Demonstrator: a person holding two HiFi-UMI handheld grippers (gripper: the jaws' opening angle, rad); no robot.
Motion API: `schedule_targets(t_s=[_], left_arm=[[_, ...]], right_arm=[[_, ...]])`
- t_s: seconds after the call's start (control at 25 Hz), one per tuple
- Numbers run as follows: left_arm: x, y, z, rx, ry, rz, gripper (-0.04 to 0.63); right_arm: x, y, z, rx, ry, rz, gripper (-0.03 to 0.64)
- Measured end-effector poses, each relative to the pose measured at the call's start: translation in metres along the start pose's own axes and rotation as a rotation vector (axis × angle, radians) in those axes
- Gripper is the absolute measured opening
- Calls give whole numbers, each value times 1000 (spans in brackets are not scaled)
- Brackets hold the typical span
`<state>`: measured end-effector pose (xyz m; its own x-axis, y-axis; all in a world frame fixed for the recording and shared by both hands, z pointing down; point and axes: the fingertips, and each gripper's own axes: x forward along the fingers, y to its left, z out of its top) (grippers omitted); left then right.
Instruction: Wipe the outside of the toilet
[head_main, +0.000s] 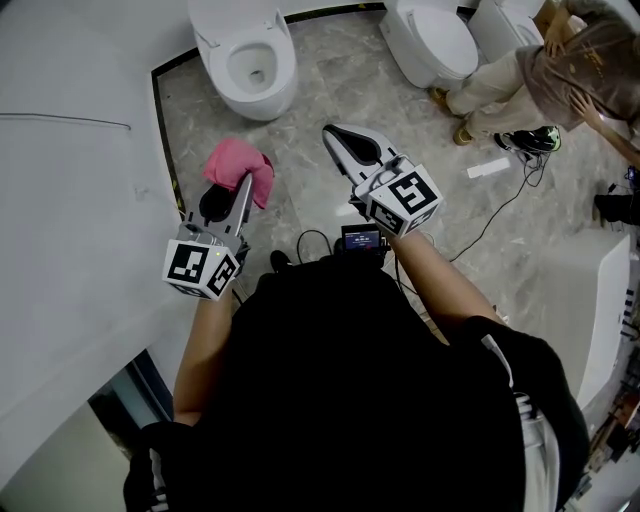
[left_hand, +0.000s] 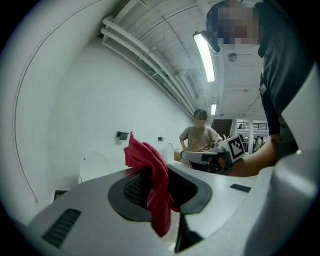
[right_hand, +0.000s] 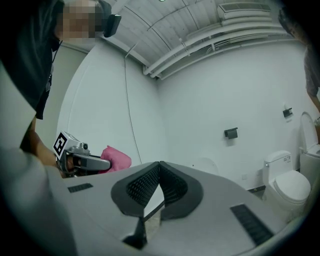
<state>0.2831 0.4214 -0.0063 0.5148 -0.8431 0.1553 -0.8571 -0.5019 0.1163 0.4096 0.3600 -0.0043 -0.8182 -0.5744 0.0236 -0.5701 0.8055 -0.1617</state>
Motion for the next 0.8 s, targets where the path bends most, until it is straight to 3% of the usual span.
schedule_targets(t_s=[0.8], left_arm=[[4,-14,-3,-14,2,5,95]], right_arm=[[-23,-9,-2,2,6,-17,32]])
